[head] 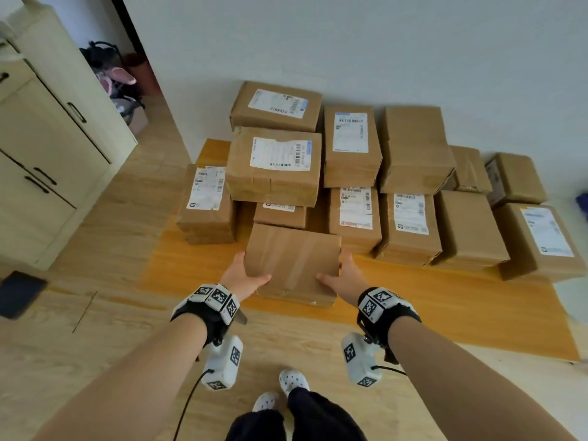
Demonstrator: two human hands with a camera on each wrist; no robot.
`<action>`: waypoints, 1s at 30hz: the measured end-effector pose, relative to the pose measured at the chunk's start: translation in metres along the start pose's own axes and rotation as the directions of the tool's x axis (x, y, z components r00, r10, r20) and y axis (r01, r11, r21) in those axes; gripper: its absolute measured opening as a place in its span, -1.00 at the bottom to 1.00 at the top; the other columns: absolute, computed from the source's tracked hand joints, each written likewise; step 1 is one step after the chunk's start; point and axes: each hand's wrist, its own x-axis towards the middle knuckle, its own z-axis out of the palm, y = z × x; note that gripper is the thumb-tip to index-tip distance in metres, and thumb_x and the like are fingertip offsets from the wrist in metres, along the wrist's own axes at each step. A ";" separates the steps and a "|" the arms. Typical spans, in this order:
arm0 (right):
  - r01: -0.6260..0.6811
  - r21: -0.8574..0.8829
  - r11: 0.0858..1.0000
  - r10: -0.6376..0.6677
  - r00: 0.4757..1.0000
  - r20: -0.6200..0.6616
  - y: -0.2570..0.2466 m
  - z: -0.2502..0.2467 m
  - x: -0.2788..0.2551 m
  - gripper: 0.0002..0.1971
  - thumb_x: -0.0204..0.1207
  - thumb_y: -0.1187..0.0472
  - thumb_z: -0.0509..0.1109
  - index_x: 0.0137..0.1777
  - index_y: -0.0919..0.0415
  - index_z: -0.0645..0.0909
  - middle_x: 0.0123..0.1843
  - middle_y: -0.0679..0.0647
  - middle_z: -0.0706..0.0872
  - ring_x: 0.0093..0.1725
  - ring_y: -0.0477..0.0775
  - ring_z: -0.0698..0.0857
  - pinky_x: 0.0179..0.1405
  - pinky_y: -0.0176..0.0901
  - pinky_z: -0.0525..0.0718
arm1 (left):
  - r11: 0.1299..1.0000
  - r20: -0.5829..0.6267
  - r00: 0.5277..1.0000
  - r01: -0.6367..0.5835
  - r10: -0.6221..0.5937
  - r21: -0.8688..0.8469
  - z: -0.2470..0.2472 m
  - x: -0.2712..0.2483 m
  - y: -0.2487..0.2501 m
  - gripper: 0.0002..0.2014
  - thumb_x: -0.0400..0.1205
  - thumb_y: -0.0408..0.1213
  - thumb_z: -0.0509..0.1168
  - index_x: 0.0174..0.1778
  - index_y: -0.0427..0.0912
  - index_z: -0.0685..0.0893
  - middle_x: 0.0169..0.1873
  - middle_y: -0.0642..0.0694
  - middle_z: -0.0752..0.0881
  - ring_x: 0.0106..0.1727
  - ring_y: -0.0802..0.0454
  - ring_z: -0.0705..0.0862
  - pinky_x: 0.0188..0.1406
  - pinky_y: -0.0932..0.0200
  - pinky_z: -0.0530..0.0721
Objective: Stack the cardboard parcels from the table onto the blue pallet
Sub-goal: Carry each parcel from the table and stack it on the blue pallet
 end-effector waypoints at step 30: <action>-0.102 0.353 0.930 0.257 0.867 -0.426 0.061 -0.044 -0.133 -0.16 0.50 0.16 0.47 0.64 0.13 0.02 0.49 0.19 0.43 0.40 0.21 0.50 0.26 0.01 0.54 | 0.911 0.271 0.883 -0.410 0.383 0.047 0.045 -0.064 0.059 -0.29 0.42 -0.05 0.52 0.43 -0.19 0.40 0.34 -0.14 0.58 0.28 -0.08 0.59 0.19 0.07 0.60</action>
